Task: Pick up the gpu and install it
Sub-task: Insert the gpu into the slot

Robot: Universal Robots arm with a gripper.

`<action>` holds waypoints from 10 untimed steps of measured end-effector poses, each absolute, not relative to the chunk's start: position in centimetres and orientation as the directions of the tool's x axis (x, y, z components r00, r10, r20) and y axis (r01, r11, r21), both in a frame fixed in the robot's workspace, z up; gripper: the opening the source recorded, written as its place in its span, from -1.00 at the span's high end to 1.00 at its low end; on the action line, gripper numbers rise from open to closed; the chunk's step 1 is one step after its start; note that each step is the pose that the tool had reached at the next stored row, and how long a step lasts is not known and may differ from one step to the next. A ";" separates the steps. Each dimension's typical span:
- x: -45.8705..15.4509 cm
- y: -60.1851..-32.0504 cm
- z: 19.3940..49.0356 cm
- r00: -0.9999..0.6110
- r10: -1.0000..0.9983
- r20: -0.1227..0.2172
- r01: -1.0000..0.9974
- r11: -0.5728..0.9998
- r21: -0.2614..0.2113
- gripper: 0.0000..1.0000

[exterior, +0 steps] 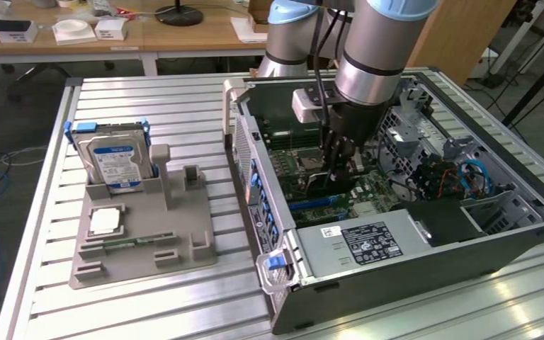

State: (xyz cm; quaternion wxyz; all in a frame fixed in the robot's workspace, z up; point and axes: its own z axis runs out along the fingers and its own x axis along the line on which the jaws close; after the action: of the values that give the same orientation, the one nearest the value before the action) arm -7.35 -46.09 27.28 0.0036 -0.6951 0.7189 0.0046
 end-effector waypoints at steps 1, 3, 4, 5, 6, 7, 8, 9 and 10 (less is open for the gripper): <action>-7.4 -46.1 27.2 -0.034 -0.999 -0.012 -0.999 0.034 0.001 0.48; -7.4 -46.1 27.0 -0.034 -0.999 -0.012 -0.999 0.034 0.001 0.48; -7.4 -46.1 26.9 -0.034 -0.999 -0.012 -0.999 0.034 0.001 0.48; -7.4 -46.1 26.8 -0.034 -0.999 -0.012 -0.999 0.034 0.001 0.48; -7.4 -46.1 26.7 -0.034 -0.999 -0.011 -0.999 0.034 0.001 0.48; -7.4 -46.1 26.7 -0.034 -0.999 -0.011 -0.999 0.034 0.001 0.48; -7.4 -46.1 26.6 -0.034 -0.999 -0.012 -0.999 0.034 0.001 0.48; -7.4 -46.1 26.5 -0.034 -0.999 -0.011 -0.999 0.034 0.001 0.48; -7.4 -46.1 26.4 -0.034 -0.999 -0.011 -0.999 0.034 0.001 0.48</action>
State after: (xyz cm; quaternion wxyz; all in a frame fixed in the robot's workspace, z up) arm -7.42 -46.09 26.45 0.0036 -0.6951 0.7189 0.0045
